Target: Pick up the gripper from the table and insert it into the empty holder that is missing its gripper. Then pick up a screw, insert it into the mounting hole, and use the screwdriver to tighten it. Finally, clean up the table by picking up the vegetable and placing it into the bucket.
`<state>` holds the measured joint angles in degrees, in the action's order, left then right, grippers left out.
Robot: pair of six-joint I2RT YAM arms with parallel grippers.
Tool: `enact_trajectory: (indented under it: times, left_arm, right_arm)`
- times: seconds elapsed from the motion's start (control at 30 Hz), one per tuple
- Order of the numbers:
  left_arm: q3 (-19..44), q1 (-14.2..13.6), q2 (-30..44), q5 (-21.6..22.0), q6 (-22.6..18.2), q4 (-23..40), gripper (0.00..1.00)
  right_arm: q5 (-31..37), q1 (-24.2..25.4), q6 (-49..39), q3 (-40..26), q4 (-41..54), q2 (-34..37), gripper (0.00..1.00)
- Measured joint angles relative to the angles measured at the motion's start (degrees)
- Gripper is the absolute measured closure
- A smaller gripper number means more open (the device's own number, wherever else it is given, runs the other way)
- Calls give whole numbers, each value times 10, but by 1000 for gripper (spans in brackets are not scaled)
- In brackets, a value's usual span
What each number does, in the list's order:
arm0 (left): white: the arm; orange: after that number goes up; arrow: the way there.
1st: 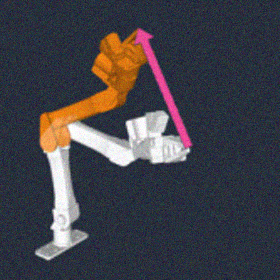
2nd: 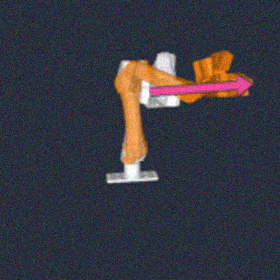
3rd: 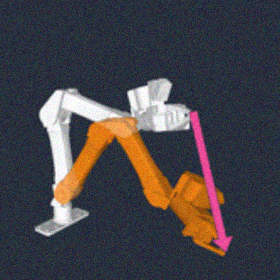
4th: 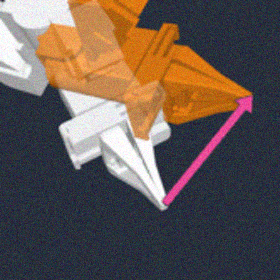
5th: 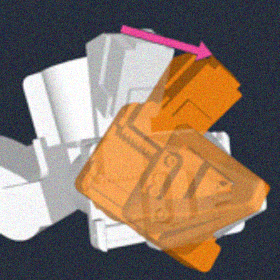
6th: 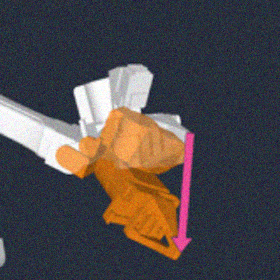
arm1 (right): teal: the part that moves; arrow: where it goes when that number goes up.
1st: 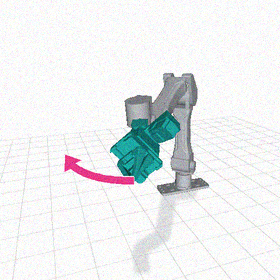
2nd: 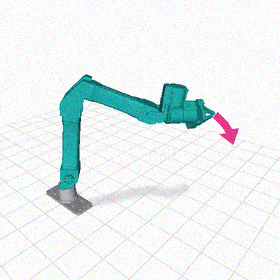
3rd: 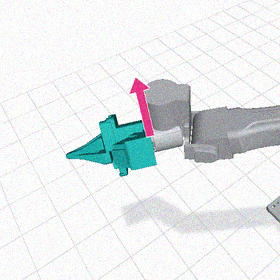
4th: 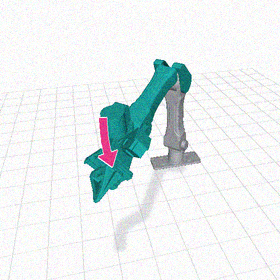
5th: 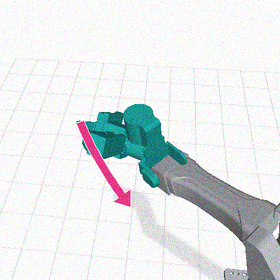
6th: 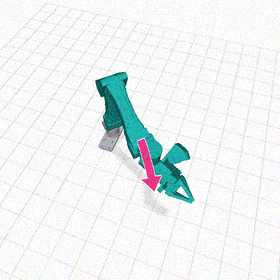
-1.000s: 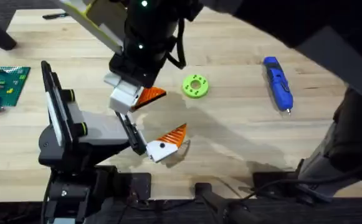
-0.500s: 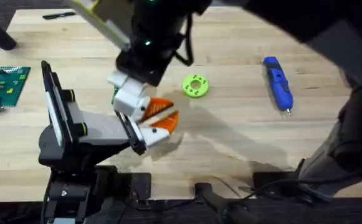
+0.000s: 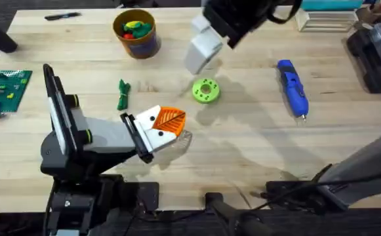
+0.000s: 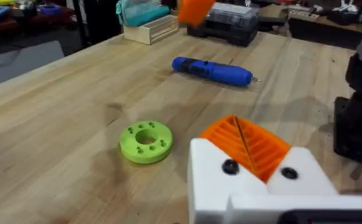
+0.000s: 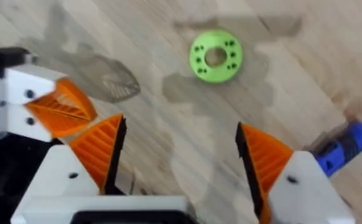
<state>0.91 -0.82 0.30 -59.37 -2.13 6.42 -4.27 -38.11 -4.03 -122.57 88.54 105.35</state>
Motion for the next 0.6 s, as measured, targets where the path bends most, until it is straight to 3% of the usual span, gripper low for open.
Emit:
enact_trajectory:
  times: [0.1,0.27,0.47,0.6]
  left_arm:
    - [0,0,0,0,0,0,990]
    - [0,0,0,0,0,0,990]
    - [0,0,0,0,0,0,991]
    - [0,0,0,0,0,0,991]
  right_arm:
    - [6,23,11,65,-15,-14,8]
    - [17,79,34,229,-99,-81,8]
    - [19,210,39,423,-208,-213,8]
    - [21,306,10,490,-237,-228,8]
